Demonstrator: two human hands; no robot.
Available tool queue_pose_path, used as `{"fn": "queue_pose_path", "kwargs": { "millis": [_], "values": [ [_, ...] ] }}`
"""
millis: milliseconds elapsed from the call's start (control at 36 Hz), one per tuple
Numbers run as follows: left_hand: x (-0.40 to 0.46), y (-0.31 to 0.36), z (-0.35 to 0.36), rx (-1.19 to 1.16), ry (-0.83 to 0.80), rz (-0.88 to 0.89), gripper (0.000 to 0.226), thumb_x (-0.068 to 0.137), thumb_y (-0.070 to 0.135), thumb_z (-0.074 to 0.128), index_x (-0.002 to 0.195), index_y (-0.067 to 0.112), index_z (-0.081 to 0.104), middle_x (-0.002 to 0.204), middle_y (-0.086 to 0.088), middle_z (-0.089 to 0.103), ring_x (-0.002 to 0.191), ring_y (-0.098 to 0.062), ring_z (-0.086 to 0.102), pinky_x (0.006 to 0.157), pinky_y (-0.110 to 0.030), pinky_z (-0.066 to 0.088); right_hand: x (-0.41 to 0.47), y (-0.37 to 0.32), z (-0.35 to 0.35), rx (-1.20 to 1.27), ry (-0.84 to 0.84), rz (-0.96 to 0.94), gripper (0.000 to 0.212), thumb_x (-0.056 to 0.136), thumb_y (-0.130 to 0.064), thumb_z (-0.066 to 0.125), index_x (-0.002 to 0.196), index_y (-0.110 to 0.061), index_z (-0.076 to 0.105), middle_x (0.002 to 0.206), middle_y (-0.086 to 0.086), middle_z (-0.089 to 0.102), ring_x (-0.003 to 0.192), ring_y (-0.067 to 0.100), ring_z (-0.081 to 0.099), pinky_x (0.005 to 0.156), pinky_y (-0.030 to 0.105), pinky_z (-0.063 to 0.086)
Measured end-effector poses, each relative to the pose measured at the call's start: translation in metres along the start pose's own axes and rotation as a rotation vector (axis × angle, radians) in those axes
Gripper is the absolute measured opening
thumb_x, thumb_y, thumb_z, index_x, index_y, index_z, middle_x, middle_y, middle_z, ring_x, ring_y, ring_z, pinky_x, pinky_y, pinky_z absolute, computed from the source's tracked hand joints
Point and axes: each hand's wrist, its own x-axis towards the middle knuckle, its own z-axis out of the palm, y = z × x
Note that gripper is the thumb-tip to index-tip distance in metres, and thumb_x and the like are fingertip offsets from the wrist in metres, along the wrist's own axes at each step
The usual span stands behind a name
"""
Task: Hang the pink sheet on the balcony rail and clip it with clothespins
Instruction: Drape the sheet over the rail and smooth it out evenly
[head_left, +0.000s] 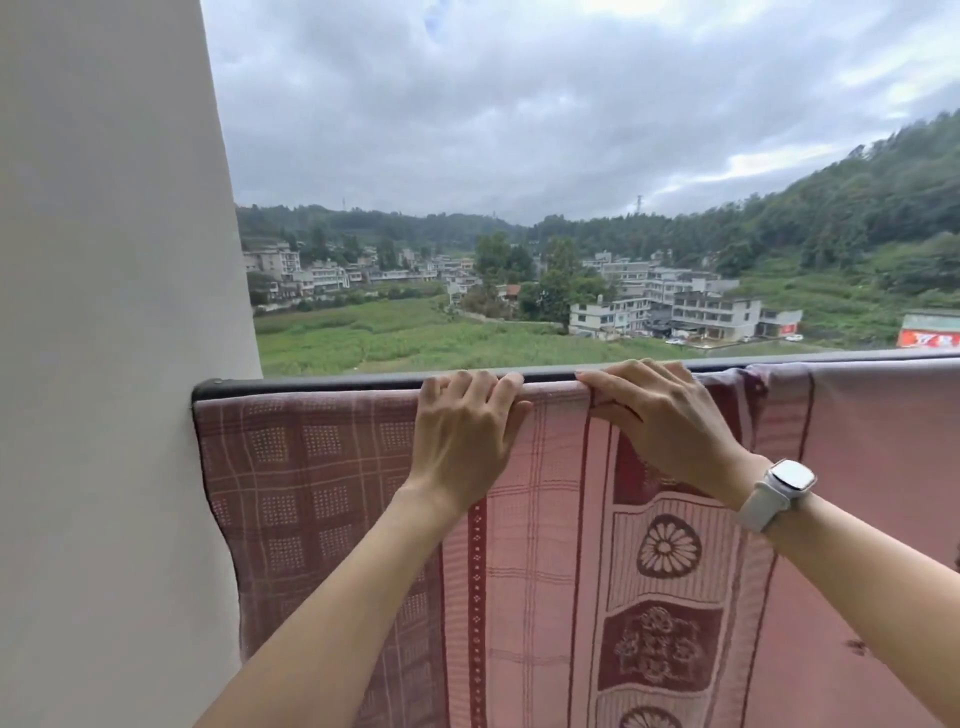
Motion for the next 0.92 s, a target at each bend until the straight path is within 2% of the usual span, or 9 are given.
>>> {"fn": "queue_pose_path", "kwargs": {
  "millis": [83, 167, 306, 389, 472, 611, 722, 833, 917],
  "values": [
    [-0.01, -0.002, 0.012, 0.037, 0.125, -0.008, 0.024, 0.09, 0.025, 0.057, 0.113, 0.017, 0.059, 0.093, 0.001, 0.063, 0.085, -0.021, 0.058, 0.084, -0.034, 0.033, -0.024, 0.029, -0.004, -0.073, 0.038, 0.042, 0.048, 0.08, -0.016, 0.068, 0.125, -0.017, 0.054, 0.105, 0.006, 0.064, 0.095, 0.027, 0.059, 0.088, 0.041, 0.041],
    [-0.013, -0.001, 0.014, 0.021, 0.184, -0.036, 0.027, 0.088, 0.026, 0.058, 0.113, 0.017, 0.06, 0.098, 0.001, 0.062, 0.089, -0.022, 0.056, 0.09, -0.034, 0.029, -0.045, 0.05, -0.012, -0.08, 0.073, 0.09, 0.044, 0.085, -0.024, 0.054, 0.128, -0.013, 0.05, 0.113, 0.008, 0.061, 0.103, 0.027, 0.054, 0.097, 0.041, 0.035],
    [-0.006, 0.018, 0.007, -0.094, 0.116, -0.1, 0.038, 0.083, 0.036, 0.047, 0.113, 0.016, 0.06, 0.104, 0.0, 0.063, 0.098, -0.022, 0.056, 0.098, -0.042, 0.026, -0.064, 0.08, -0.03, -0.082, 0.05, 0.15, 0.047, 0.086, -0.034, 0.046, 0.125, -0.008, 0.052, 0.118, 0.009, 0.058, 0.112, 0.023, 0.046, 0.102, 0.041, 0.029],
    [0.009, 0.042, 0.012, -0.121, 0.062, -0.025, 0.04, 0.083, 0.035, 0.048, 0.117, 0.017, 0.058, 0.11, 0.0, 0.063, 0.101, -0.02, 0.057, 0.101, -0.045, 0.028, -0.074, 0.104, -0.042, -0.12, 0.006, 0.196, 0.044, 0.09, -0.034, 0.04, 0.125, -0.012, 0.053, 0.121, 0.007, 0.057, 0.113, 0.023, 0.045, 0.1, 0.045, 0.03],
    [0.026, 0.077, 0.026, -0.158, 0.012, 0.065, 0.039, 0.083, 0.029, 0.06, 0.119, 0.015, 0.057, 0.114, -0.004, 0.062, 0.104, -0.023, 0.057, 0.099, -0.048, 0.034, -0.086, 0.127, -0.052, -0.15, -0.028, 0.214, 0.042, 0.092, -0.031, 0.037, 0.128, -0.015, 0.05, 0.123, 0.005, 0.055, 0.111, 0.025, 0.049, 0.096, 0.045, 0.034],
    [0.049, 0.148, 0.053, -0.171, 0.012, 0.176, 0.042, 0.077, 0.028, 0.069, 0.116, 0.015, 0.059, 0.113, -0.005, 0.063, 0.105, -0.024, 0.058, 0.098, -0.048, 0.037, -0.1, 0.159, -0.056, -0.134, 0.124, 0.239, 0.025, 0.09, -0.03, 0.042, 0.106, -0.017, 0.056, 0.104, 0.006, 0.059, 0.095, 0.028, 0.053, 0.083, 0.037, 0.036],
    [0.06, 0.182, 0.073, -0.138, 0.043, 0.07, 0.045, 0.076, 0.033, 0.07, 0.117, 0.017, 0.059, 0.113, -0.002, 0.063, 0.102, -0.022, 0.059, 0.095, -0.044, 0.032, -0.099, 0.179, -0.051, -0.123, 0.21, 0.137, 0.02, 0.089, -0.024, 0.05, 0.086, -0.008, 0.062, 0.09, 0.007, 0.06, 0.082, 0.024, 0.047, 0.072, 0.033, 0.035],
    [0.064, 0.192, 0.085, -0.056, 0.126, -0.029, 0.041, 0.081, 0.043, 0.058, 0.115, 0.02, 0.06, 0.101, 0.004, 0.065, 0.093, -0.02, 0.058, 0.085, -0.036, 0.024, -0.097, 0.197, -0.05, -0.053, 0.273, -0.005, 0.008, 0.086, -0.01, 0.057, 0.08, -0.007, 0.062, 0.081, 0.007, 0.06, 0.079, 0.022, 0.046, 0.069, 0.032, 0.036],
    [0.06, 0.192, 0.087, -0.021, 0.138, -0.064, 0.04, 0.086, 0.046, 0.049, 0.114, 0.02, 0.059, 0.101, 0.003, 0.063, 0.094, -0.021, 0.056, 0.09, -0.036, 0.026, -0.101, 0.211, -0.054, -0.012, 0.267, -0.046, 0.007, 0.084, -0.006, 0.056, 0.079, -0.006, 0.06, 0.079, 0.008, 0.06, 0.079, 0.022, 0.047, 0.071, 0.03, 0.035]
  ]
}}
